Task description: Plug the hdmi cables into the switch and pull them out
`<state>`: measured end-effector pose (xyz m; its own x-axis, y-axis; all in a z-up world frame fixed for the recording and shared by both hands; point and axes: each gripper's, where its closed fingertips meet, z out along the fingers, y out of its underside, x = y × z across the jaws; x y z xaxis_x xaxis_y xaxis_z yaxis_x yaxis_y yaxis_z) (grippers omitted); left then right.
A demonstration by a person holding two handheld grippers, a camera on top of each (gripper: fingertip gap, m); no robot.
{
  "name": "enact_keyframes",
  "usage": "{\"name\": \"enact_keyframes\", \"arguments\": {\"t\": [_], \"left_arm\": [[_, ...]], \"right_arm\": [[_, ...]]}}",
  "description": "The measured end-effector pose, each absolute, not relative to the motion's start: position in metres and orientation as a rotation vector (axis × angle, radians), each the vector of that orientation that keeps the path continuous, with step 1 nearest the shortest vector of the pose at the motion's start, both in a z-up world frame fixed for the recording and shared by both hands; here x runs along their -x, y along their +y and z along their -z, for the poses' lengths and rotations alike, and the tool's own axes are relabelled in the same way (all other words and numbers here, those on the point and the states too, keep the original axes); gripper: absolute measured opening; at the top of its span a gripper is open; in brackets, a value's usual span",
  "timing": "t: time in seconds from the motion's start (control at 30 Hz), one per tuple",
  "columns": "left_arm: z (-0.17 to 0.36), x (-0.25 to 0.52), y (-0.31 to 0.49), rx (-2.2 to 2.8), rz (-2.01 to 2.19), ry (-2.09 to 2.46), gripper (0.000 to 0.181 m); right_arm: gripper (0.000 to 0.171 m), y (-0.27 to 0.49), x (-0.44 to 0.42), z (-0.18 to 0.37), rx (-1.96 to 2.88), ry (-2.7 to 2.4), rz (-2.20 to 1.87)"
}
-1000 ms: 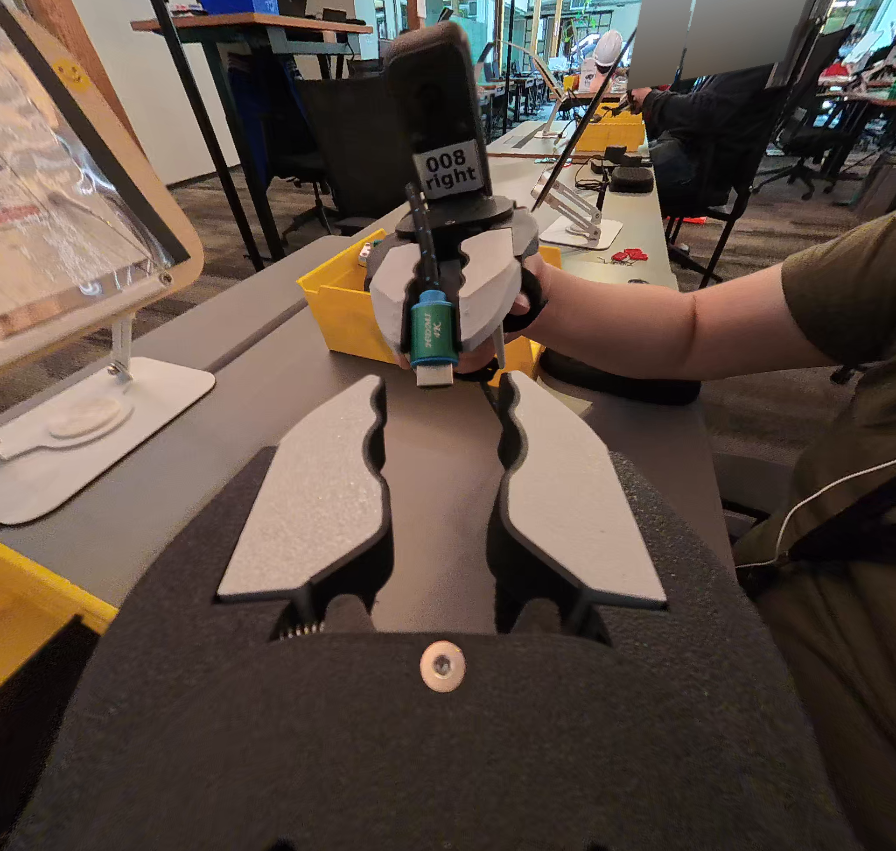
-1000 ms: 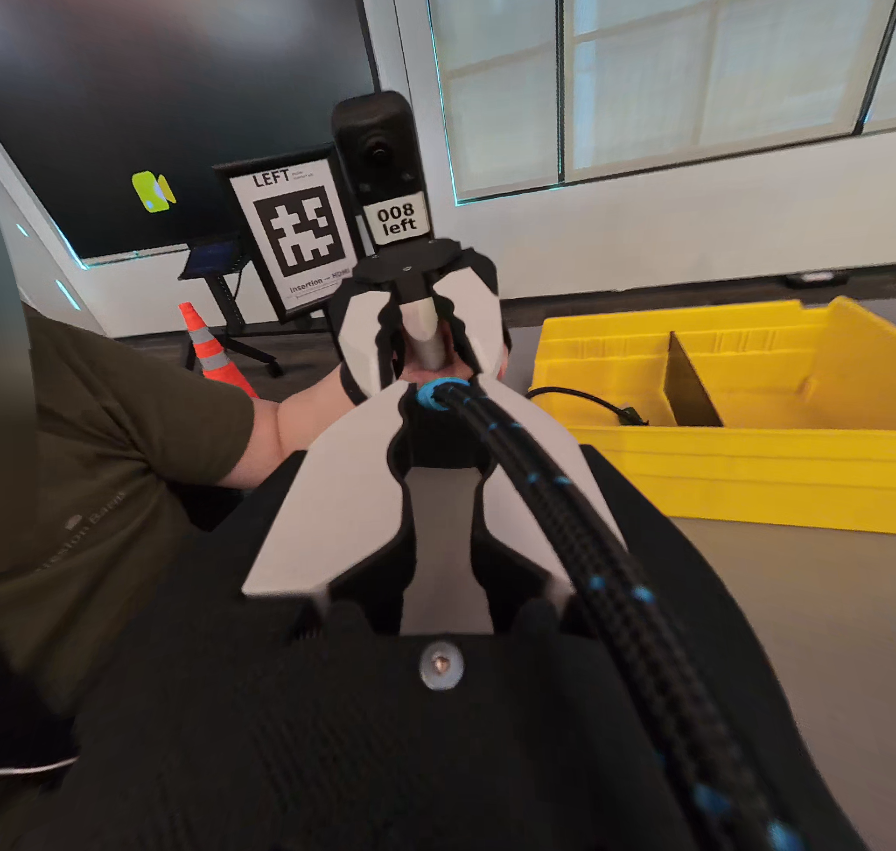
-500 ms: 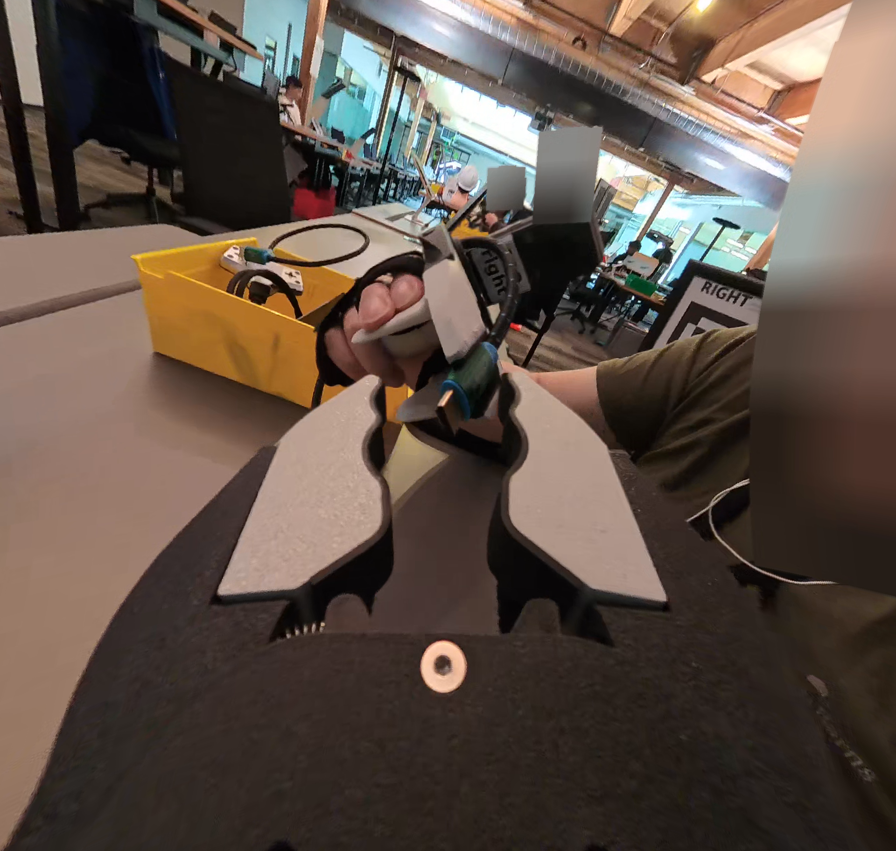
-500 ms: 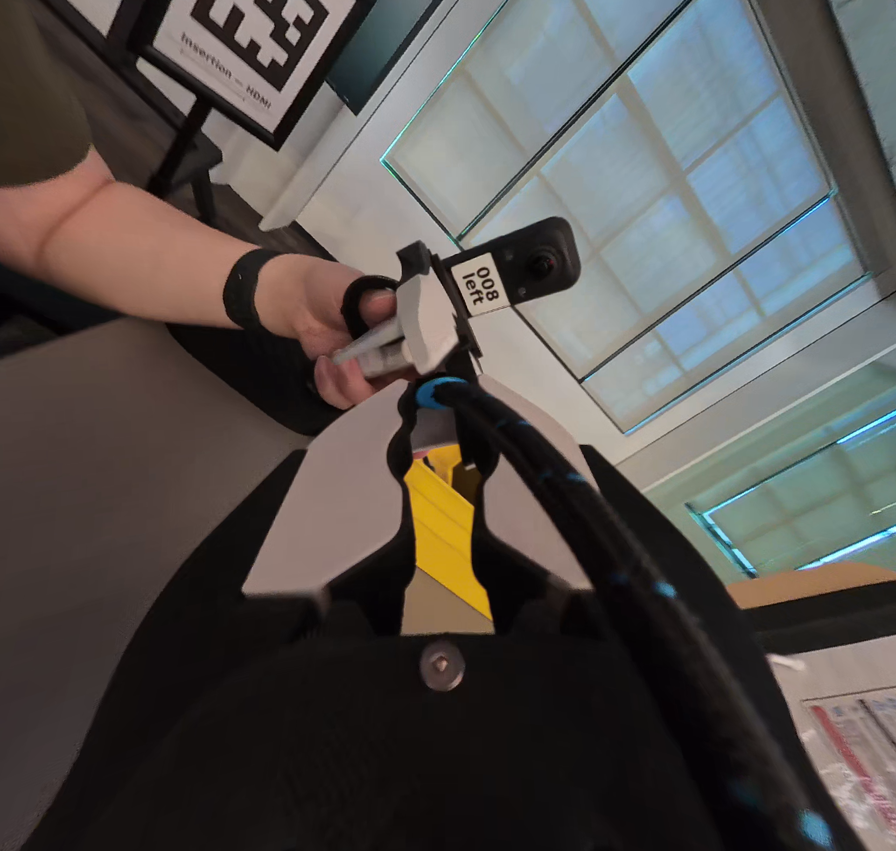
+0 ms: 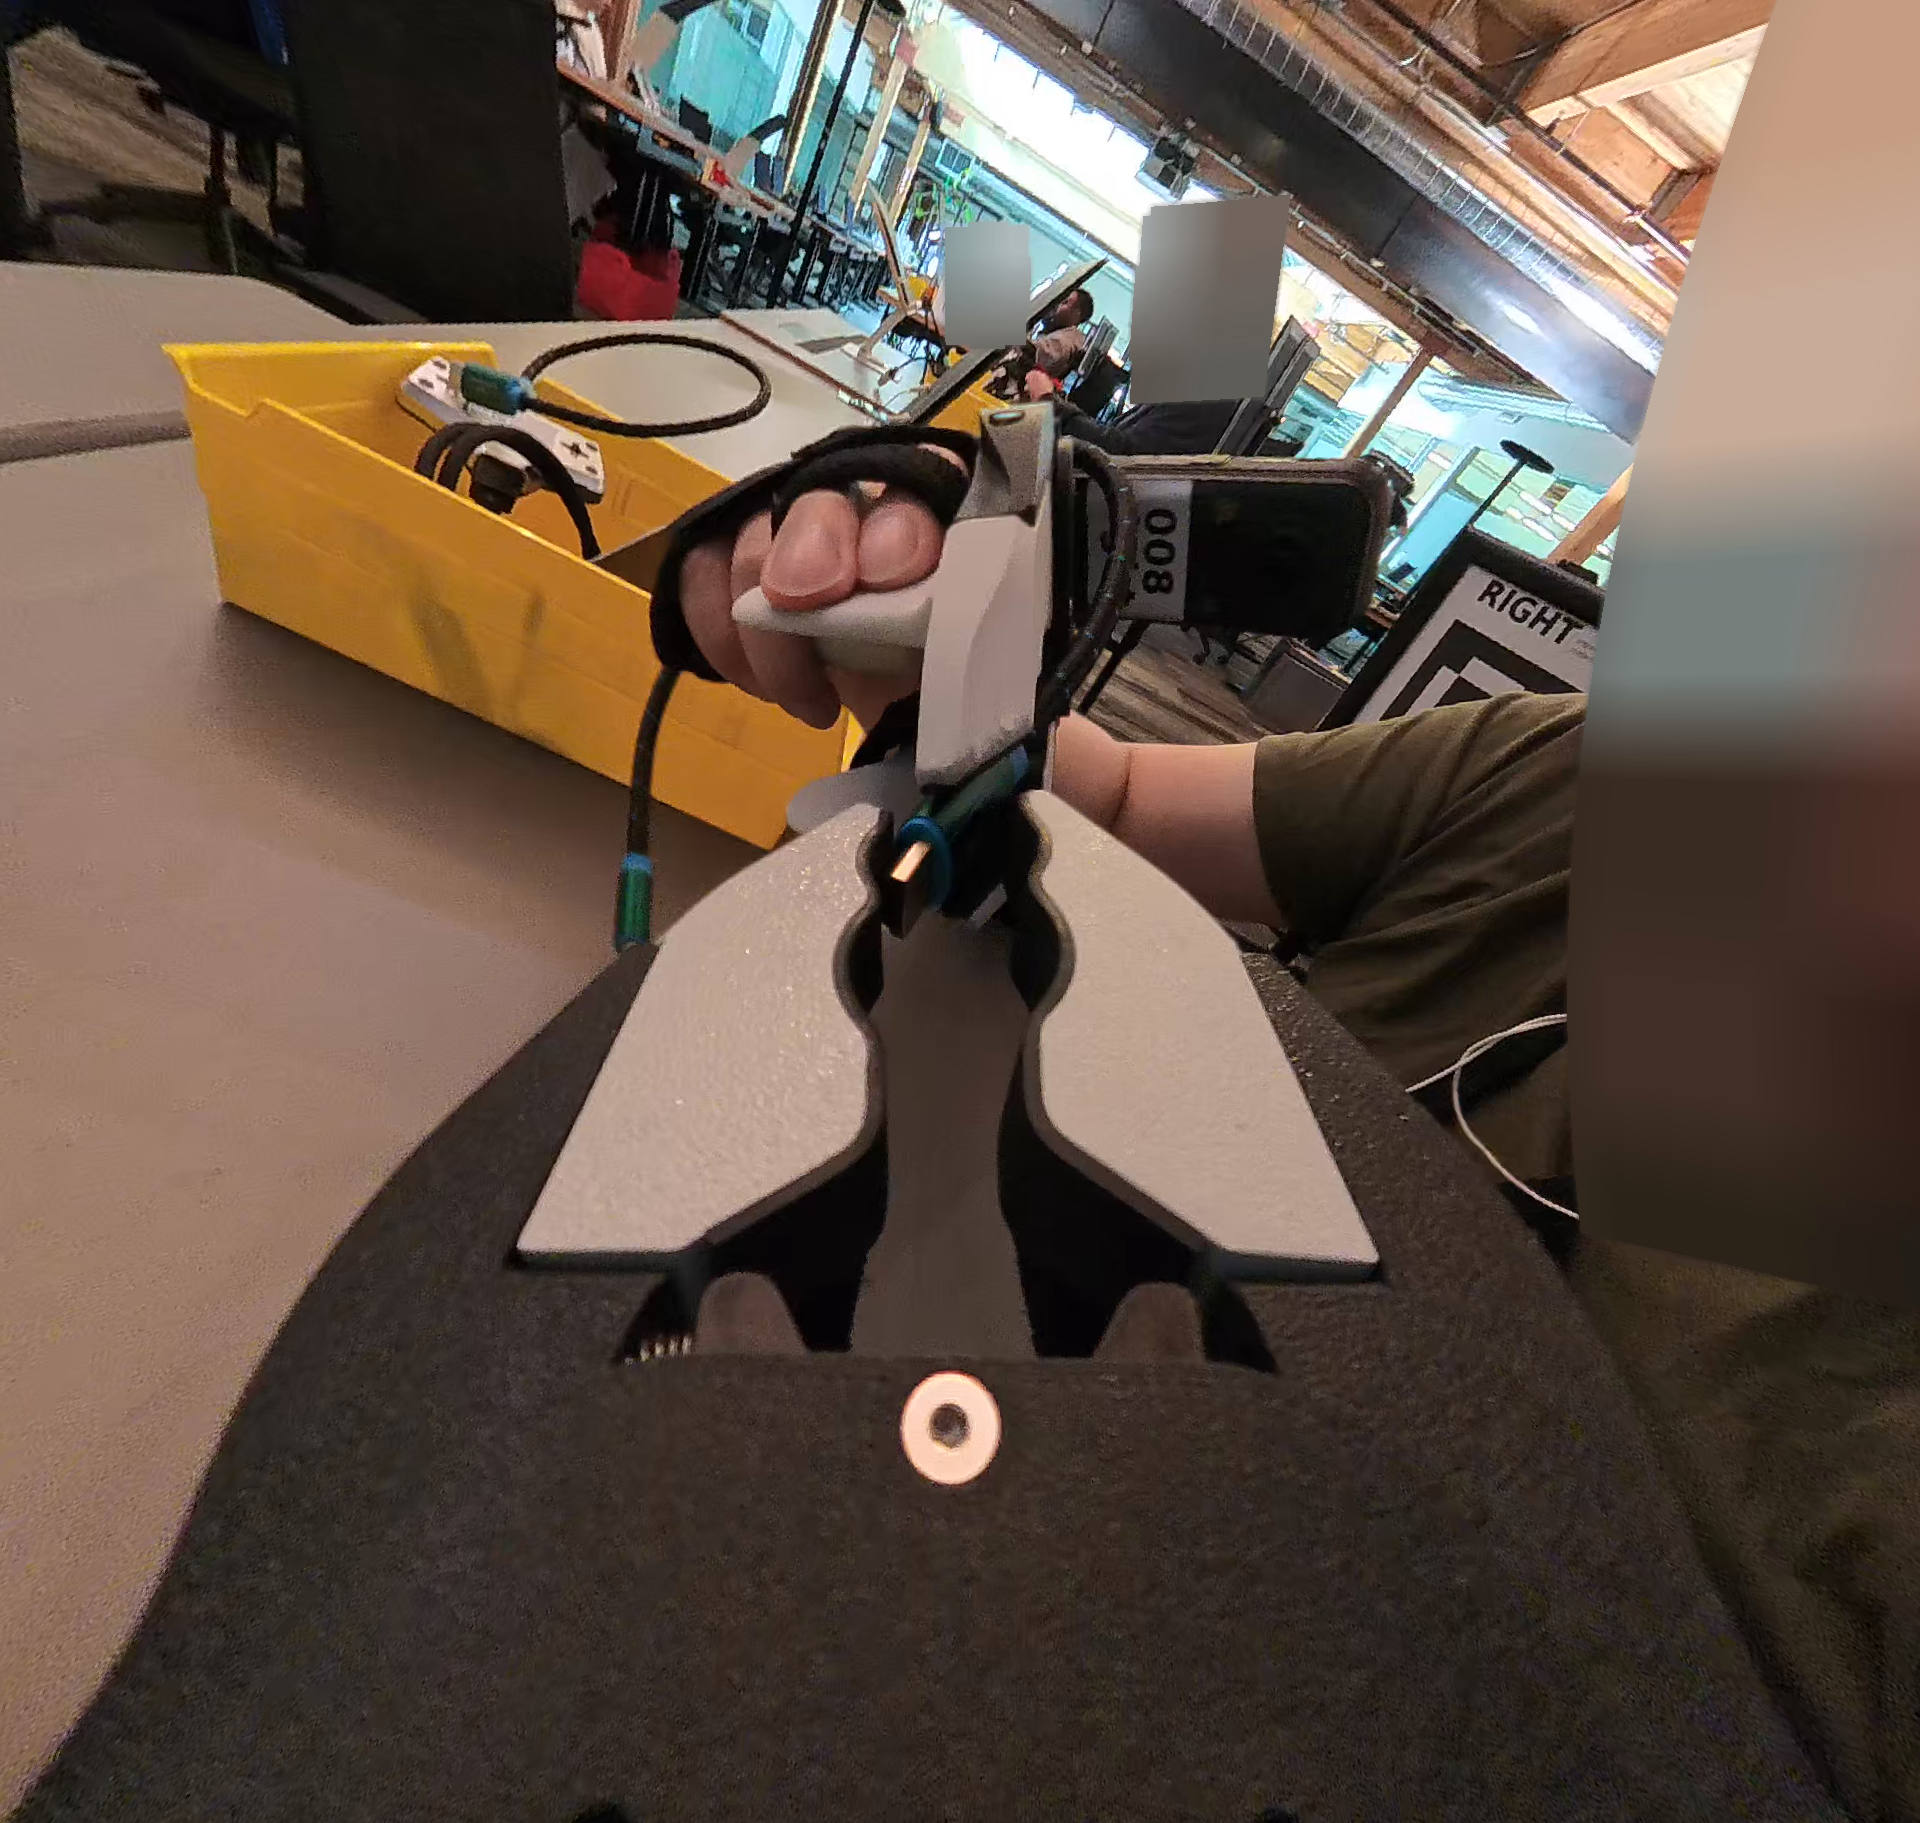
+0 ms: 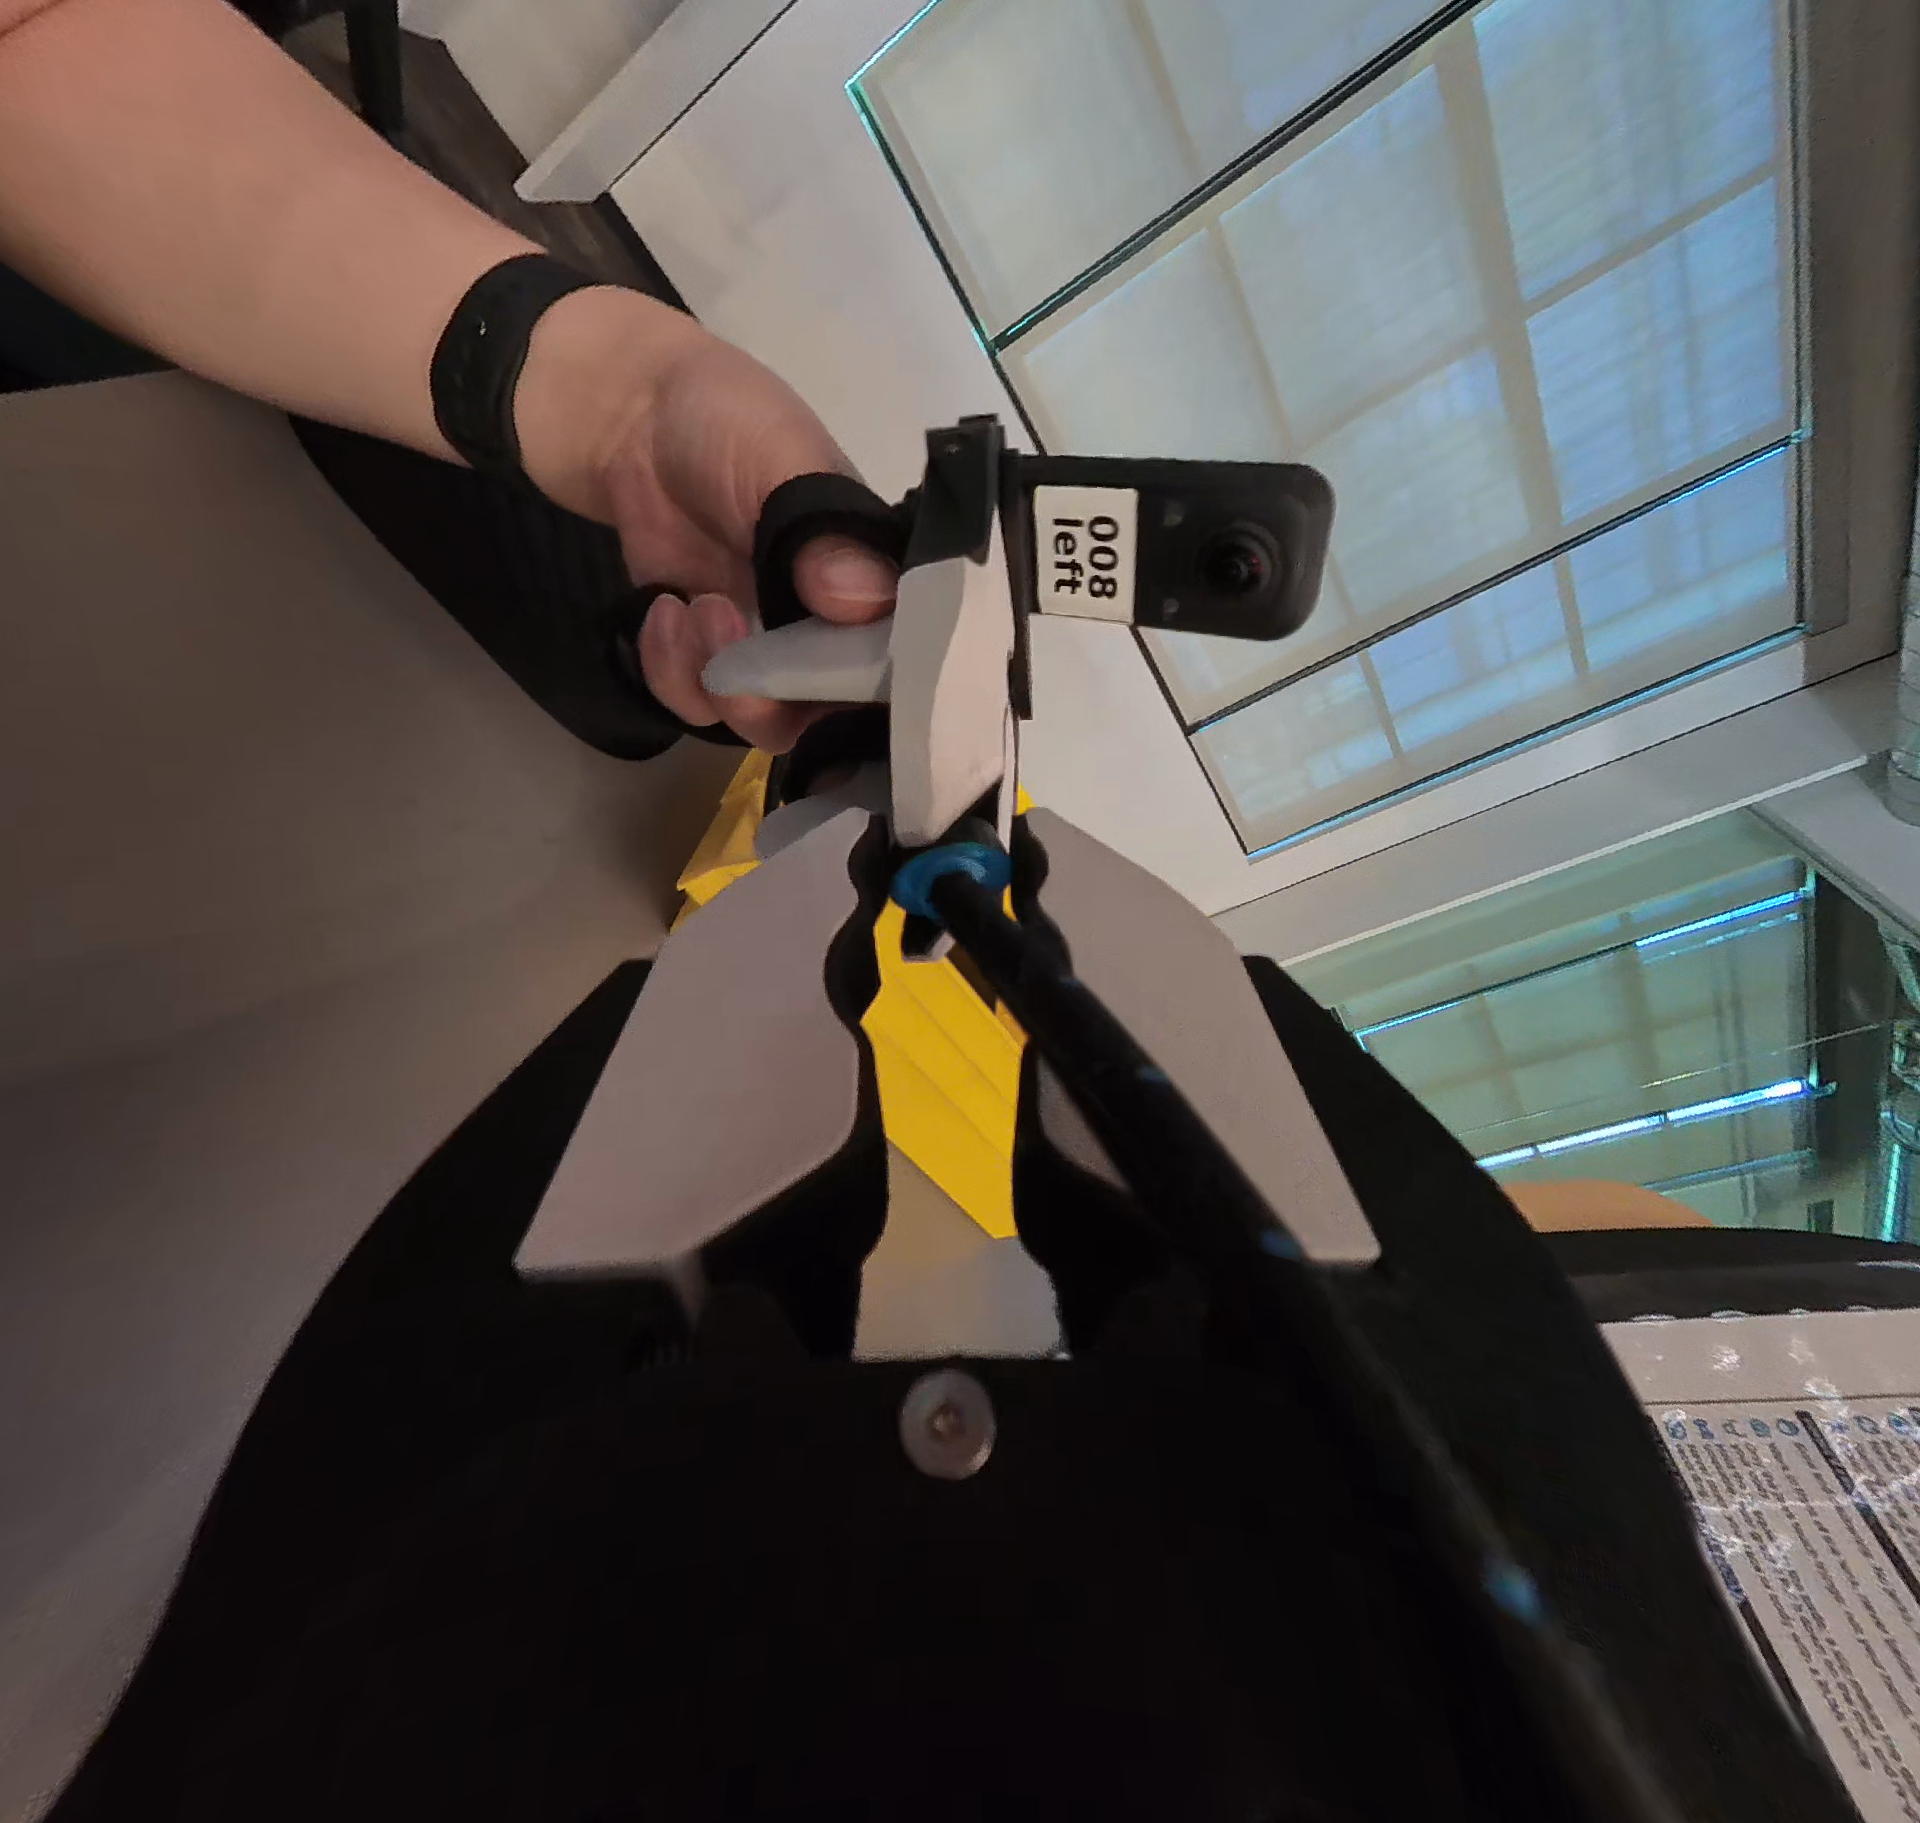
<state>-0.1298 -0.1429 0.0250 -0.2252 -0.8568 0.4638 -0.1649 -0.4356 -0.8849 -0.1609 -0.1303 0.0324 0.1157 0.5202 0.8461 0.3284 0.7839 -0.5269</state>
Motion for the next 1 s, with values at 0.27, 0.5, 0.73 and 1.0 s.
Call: {"name": "enact_keyframes", "arguments": {"t": [0.27, 0.5, 0.73, 1.0], "left_arm": [[-0.017, 0.127, -0.145, 1.56, 1.831, 1.235, 0.019], [-0.019, 0.128, -0.145, 1.564, 1.845, 1.228, 0.018], [-0.017, 0.129, -0.143, 1.579, 1.851, 1.22, 0.018], [-0.012, 0.13, -0.141, 1.609, 1.846, 1.219, 0.018]], "right_arm": [[0.024, -0.127, 0.157, -0.021, 0.709, -1.596, 0.006], [0.026, -0.127, 0.156, -0.022, 0.724, -1.592, 0.002], [0.024, -0.13, 0.158, -0.024, 0.738, -1.576, -0.053], [0.023, -0.127, 0.156, -0.017, 0.734, -1.604, -0.002]]}}
